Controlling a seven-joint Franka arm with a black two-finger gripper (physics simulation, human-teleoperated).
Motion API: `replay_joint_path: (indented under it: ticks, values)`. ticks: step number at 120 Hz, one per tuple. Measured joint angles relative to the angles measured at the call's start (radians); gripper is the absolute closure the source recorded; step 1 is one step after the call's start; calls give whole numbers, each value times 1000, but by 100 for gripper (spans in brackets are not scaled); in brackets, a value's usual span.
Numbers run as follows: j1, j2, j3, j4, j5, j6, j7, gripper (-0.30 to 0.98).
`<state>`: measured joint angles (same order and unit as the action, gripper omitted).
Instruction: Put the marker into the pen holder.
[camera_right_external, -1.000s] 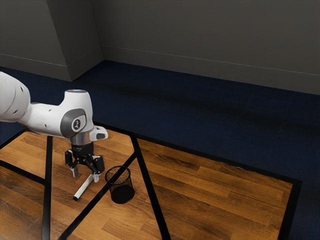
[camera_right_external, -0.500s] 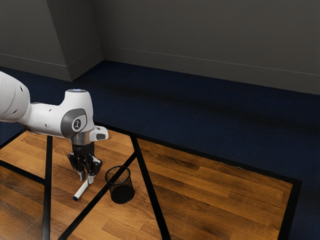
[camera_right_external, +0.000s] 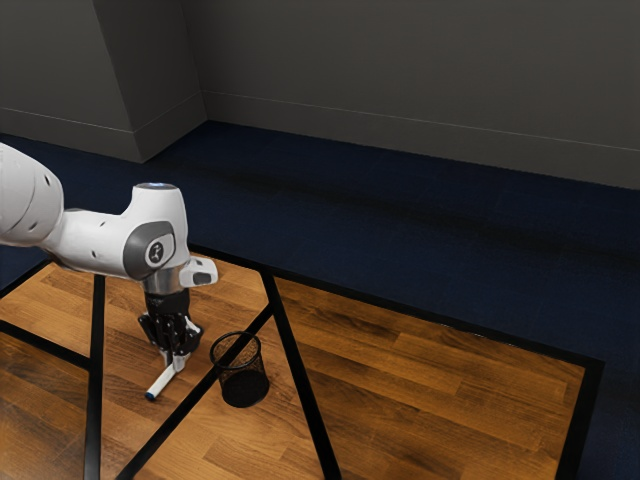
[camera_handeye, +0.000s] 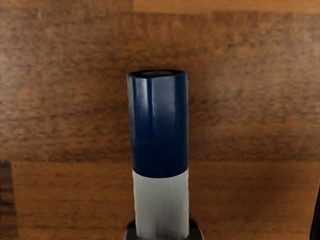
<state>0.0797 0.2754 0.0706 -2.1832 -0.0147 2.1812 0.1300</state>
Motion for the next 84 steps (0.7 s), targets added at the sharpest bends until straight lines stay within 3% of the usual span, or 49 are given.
replay_joint_path:
  ticks: [21,37,61,84]
  values:
    - [-6,-64,-1,-1,26,2,-7,77]
    - [-6,-187,-22,-6,92,38,-14,79]
    - [-41,-383,-141,-79,232,313,-32,79]
    - [-54,-554,-273,-273,274,507,-76,79]
